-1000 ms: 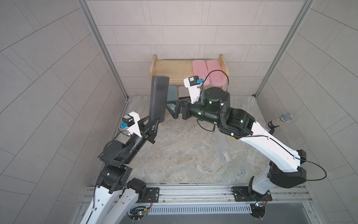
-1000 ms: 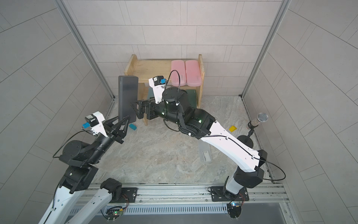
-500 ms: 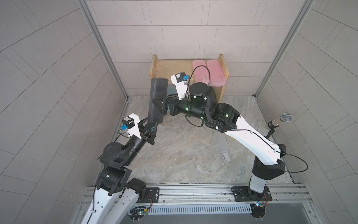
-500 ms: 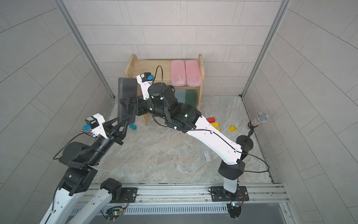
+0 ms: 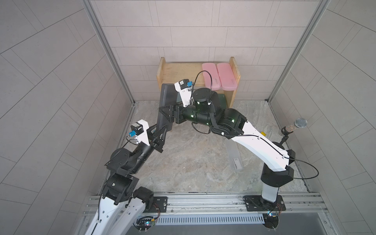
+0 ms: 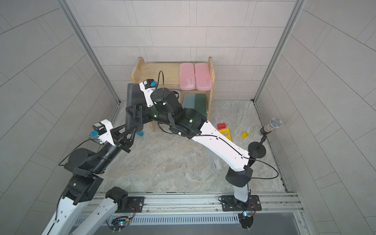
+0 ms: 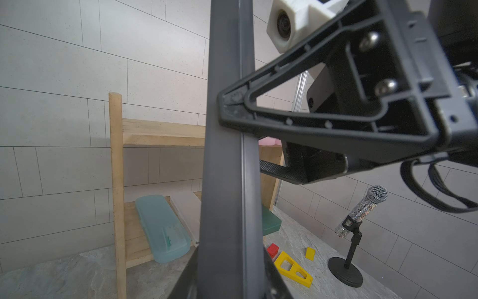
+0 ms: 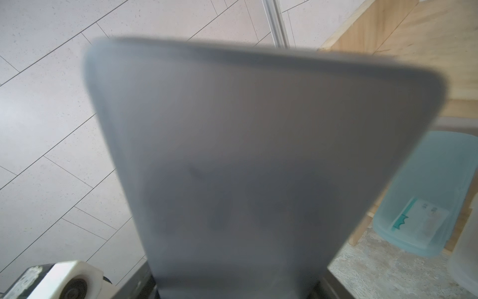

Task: Remove the pencil cases from the shelf
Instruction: Pick up the pencil case from the shelf, then place the pencil case at the center of the board.

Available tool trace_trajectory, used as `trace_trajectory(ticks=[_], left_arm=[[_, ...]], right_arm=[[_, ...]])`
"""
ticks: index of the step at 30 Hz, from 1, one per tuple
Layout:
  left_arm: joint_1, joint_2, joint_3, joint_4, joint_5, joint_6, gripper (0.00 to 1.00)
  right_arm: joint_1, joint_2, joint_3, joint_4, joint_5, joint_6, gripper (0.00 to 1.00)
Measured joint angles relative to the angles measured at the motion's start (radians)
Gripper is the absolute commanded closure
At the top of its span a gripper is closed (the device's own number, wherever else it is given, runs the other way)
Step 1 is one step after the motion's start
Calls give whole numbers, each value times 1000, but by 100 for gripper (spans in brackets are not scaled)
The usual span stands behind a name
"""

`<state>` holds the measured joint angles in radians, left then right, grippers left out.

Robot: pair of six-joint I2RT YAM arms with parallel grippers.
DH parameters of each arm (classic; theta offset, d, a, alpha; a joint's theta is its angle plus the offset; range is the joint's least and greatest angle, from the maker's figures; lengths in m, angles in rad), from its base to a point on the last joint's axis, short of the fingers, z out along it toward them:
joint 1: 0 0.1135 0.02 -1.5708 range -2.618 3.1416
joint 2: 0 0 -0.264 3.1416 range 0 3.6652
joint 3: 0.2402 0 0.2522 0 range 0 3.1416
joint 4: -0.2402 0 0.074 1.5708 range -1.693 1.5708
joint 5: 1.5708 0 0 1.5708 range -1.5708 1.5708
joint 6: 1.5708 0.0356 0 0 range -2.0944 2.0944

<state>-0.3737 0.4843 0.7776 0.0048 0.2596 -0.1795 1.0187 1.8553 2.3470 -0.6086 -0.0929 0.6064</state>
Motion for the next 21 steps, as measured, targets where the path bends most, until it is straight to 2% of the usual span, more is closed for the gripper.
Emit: trace_trajectory(ticks=[1, 2, 5, 7, 14, 17, 21], left_arm=[[0, -2, 0, 2, -4, -3, 4], [0, -5, 0, 4, -11, -4, 0], [0, -16, 0, 3, -45, -8, 0], [0, -17, 1, -10, -80, -11, 0], [0, 45, 35, -72, -155, -42, 0], [0, 84, 37, -72, -156, -76, 0], [0, 129, 37, -72, -149, -120, 0]], right_arm=[[-3, -4, -9, -5, 3, -4, 38], [-5, -12, -26, -13, 4, -8, 39], [-29, -76, -162, -31, 5, -29, 41], [-71, -163, -325, -46, 3, -45, 42], [-299, -459, -877, -147, -13, -84, 44], [-364, -486, -1026, -203, -23, -103, 44], [-404, -433, -1143, -244, -43, -124, 42]])
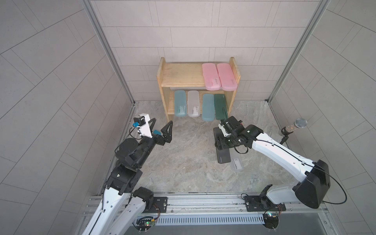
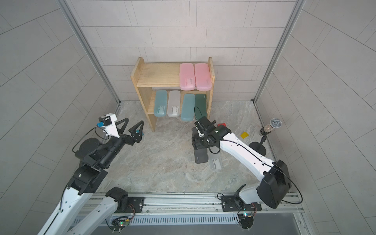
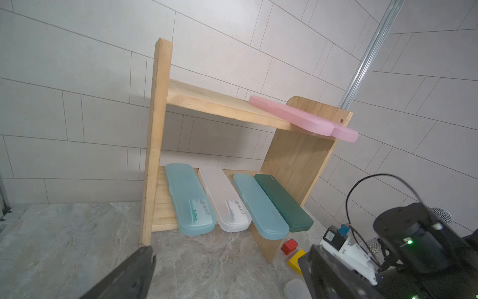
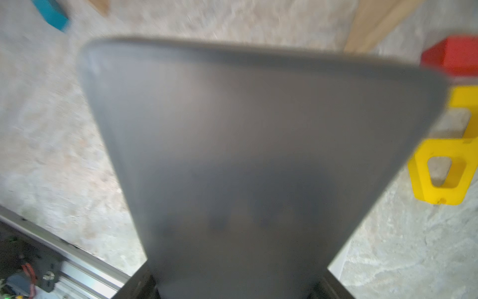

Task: Remove the pencil cases from the shelf
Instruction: Place the pencil case at the center of the board.

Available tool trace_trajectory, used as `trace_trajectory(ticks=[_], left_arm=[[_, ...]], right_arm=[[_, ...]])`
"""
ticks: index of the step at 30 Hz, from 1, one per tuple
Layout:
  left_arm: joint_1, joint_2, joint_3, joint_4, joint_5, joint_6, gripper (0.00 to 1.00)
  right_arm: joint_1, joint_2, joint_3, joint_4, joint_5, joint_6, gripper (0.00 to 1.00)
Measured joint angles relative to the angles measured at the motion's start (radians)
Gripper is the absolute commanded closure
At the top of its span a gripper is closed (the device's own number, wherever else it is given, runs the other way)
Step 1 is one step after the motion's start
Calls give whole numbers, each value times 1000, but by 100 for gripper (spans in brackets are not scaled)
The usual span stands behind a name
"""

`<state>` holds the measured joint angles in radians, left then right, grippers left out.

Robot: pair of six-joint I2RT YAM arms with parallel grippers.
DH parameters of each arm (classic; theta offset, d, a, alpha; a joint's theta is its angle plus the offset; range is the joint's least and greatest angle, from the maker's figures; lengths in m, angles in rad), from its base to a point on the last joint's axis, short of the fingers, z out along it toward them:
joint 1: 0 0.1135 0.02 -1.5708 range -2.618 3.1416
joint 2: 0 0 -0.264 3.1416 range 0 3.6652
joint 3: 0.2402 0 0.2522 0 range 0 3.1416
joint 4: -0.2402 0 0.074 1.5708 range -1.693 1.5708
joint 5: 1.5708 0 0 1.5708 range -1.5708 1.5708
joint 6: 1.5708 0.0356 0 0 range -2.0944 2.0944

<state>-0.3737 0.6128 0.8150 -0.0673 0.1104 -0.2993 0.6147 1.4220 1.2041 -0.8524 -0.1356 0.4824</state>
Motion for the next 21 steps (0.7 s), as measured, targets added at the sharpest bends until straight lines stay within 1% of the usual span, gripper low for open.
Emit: trace_trajectory(ticks=[4, 9, 15, 21], left_arm=[[0, 23, 0, -2, 6, -31, 0], [0, 29, 0, -9, 13, -53, 0], [0, 39, 0, -30, 17, -68, 0], [0, 49, 0, -56, 19, -71, 0]], right_arm=[[-11, 93, -17, -2, -24, -8, 42], [-11, 188, -18, 43, -52, -3, 40], [-14, 266, -18, 75, -51, 11, 38], [-36, 296, -28, 87, -34, 15, 37]])
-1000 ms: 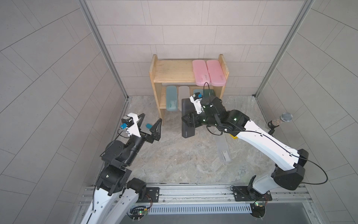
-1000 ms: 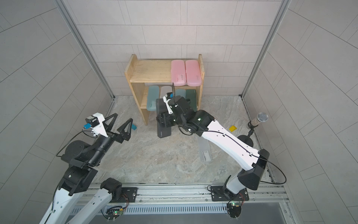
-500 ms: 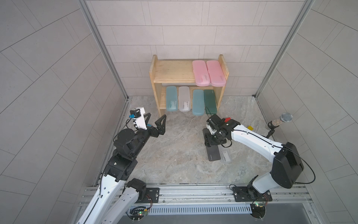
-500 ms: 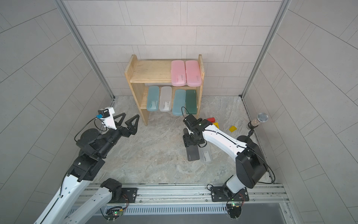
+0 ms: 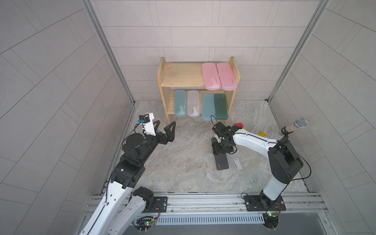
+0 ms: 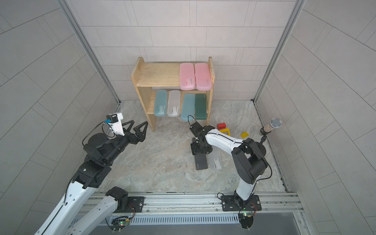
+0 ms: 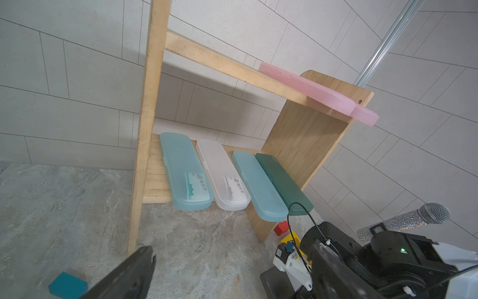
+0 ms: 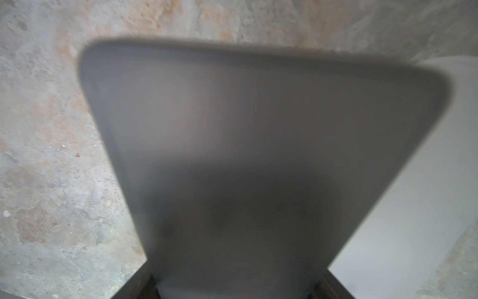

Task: Remove the pencil cases from the shelf
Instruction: Place the pencil case at the center of the board.

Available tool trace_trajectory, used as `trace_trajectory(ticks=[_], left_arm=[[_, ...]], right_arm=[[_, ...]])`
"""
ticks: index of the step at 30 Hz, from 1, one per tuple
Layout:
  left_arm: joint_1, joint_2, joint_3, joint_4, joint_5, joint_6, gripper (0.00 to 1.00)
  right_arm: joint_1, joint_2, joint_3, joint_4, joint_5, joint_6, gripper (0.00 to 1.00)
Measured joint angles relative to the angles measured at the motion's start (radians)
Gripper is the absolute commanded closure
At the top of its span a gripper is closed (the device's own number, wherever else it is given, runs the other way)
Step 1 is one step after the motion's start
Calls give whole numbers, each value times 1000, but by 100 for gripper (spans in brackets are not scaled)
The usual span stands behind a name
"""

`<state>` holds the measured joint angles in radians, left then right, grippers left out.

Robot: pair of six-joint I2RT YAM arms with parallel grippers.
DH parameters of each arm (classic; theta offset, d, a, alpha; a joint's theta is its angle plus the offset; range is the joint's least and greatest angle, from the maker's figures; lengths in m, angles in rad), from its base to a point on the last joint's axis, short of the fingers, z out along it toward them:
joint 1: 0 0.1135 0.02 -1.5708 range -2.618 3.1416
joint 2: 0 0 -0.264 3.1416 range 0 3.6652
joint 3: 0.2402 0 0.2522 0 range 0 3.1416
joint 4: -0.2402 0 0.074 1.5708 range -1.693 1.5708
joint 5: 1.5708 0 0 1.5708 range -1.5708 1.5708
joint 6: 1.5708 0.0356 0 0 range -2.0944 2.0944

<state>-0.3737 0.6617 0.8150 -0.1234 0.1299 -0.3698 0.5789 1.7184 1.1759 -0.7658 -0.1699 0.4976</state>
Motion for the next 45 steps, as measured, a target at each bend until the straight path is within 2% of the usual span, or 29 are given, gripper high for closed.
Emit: trace_trajectory(ticks=[19, 23, 27, 34, 39, 45], left_arm=[[0, 6, 0, -5, -1, -1, 0], [0, 6, 0, -5, -1, -5, 0], [0, 7, 2, -4, -1, -8, 0], [0, 14, 24, -6, -4, -34, 0], [0, 66, 81, -6, 15, -85, 0], [0, 200, 158, 94, 117, -281, 0]], right_arm=[[-89, 4, -56, 1, 29, -32, 31], [-104, 4, -58, -3, 41, -47, 25], [-109, 4, -57, -6, 49, -56, 13], [-109, -13, -54, -11, 59, -68, 5], [-109, -140, -50, -23, 61, -55, 0], [-151, -431, -43, -27, 95, -22, 0]])
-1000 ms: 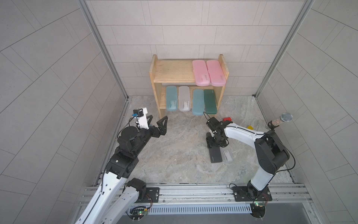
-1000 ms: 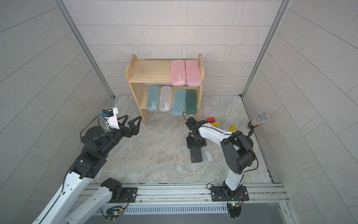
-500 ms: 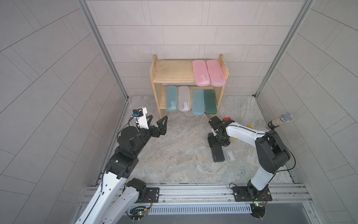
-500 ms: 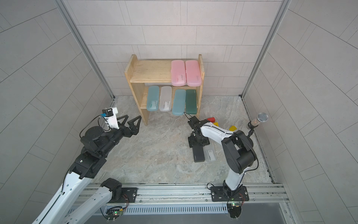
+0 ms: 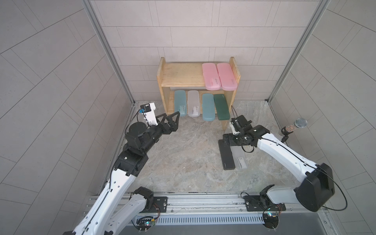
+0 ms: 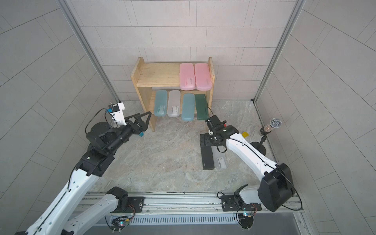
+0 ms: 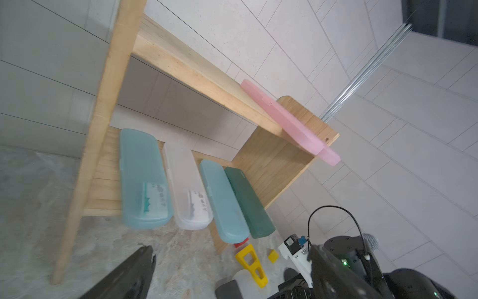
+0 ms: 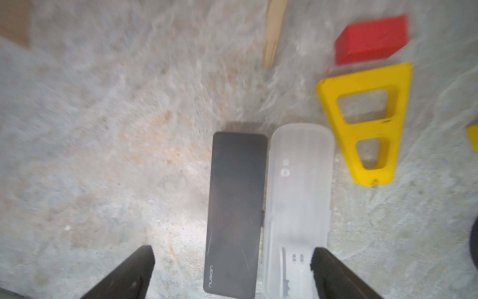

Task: Remove the pencil cases from the shelf
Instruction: Place the pencil case at the center of the board.

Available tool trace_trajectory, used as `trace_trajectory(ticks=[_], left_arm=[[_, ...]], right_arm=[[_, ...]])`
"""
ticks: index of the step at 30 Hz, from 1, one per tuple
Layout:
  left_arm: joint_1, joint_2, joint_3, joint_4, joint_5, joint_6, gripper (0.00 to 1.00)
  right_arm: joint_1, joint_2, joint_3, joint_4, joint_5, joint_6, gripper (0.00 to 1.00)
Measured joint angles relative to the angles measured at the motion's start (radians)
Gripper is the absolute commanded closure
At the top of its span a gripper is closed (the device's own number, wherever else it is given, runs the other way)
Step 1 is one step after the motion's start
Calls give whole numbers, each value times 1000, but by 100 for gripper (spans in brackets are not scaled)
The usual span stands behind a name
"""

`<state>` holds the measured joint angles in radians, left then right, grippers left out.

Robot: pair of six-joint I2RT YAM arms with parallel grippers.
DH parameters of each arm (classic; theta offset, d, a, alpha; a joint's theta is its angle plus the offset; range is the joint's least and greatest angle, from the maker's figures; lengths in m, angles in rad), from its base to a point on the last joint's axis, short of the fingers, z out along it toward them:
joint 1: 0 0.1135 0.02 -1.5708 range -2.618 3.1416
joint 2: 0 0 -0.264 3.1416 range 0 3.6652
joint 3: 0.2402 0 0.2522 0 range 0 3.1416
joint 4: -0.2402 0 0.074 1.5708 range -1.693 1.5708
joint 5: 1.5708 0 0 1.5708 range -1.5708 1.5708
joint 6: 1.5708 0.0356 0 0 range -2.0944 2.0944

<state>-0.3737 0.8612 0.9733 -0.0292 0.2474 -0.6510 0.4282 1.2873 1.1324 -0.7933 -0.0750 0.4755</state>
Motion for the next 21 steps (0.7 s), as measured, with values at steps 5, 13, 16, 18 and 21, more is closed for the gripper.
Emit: trace_trajectory(ticks=[5, 13, 16, 18, 21], left_arm=[[-26, 189, 145, 71, 92, -204, 0], [-164, 454, 437, 87, 138, -371, 0], [-193, 547, 524, 83, 146, -410, 0], [-204, 605, 573, 72, 147, -429, 0], [-208, 663, 617, 49, 148, -442, 0]], right_arm=[[-162, -127, 9, -25, -33, 7, 0], [-277, -171, 48, -95, -79, -6, 0], [-300, -182, 63, -103, -104, -12, 0], [-308, -188, 72, -110, -122, -16, 0], [-315, -188, 83, -119, -144, -23, 0]])
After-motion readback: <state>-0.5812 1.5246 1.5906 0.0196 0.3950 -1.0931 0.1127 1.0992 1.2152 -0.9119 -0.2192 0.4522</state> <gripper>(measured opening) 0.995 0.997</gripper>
